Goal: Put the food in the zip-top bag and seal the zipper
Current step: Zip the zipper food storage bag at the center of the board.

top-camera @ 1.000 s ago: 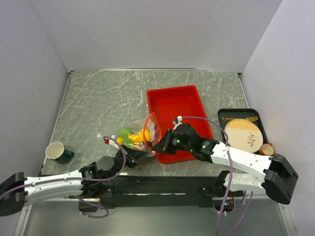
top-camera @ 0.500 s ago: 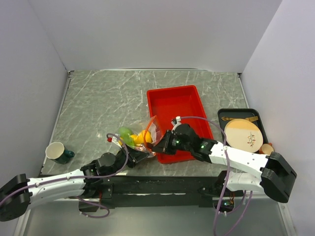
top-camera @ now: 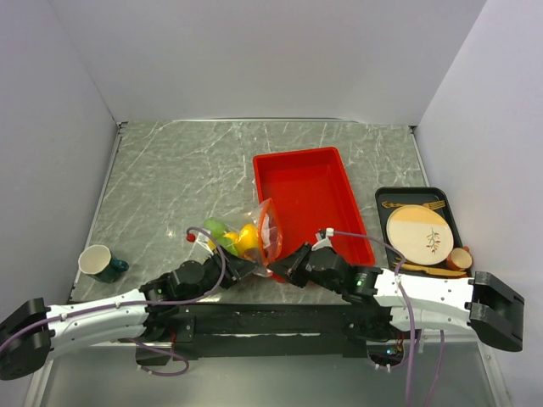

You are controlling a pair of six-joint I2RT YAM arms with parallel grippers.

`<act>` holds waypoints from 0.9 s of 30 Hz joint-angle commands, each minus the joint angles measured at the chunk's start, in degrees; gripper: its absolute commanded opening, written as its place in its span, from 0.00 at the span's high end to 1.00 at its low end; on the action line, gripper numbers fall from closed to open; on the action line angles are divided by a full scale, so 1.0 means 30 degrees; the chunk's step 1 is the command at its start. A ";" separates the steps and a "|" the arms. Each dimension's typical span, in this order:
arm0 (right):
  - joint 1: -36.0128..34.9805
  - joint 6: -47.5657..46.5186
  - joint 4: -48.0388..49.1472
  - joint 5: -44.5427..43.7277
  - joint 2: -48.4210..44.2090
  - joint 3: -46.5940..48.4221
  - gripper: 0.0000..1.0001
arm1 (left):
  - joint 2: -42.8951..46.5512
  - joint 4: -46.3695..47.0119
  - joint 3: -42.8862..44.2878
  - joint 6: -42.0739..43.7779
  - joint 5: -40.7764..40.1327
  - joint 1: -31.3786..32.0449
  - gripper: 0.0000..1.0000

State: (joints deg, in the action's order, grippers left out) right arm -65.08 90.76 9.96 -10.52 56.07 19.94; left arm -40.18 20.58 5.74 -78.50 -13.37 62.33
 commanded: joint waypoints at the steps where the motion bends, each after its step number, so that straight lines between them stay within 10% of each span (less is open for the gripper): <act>1: -0.0309 0.2323 0.1753 -0.2906 0.0322 0.0294 1.00 | 0.0181 -0.0590 0.1368 0.2257 0.0699 -0.0004 0.54; 27: -0.0513 0.1855 0.3068 -0.3025 0.0498 0.0032 1.00 | -0.2632 0.3043 0.1720 0.1117 0.0882 0.0465 0.57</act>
State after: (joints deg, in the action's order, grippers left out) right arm -65.78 96.64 16.71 -19.18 58.04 19.94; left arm -48.25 25.06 7.90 -74.48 -9.15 63.18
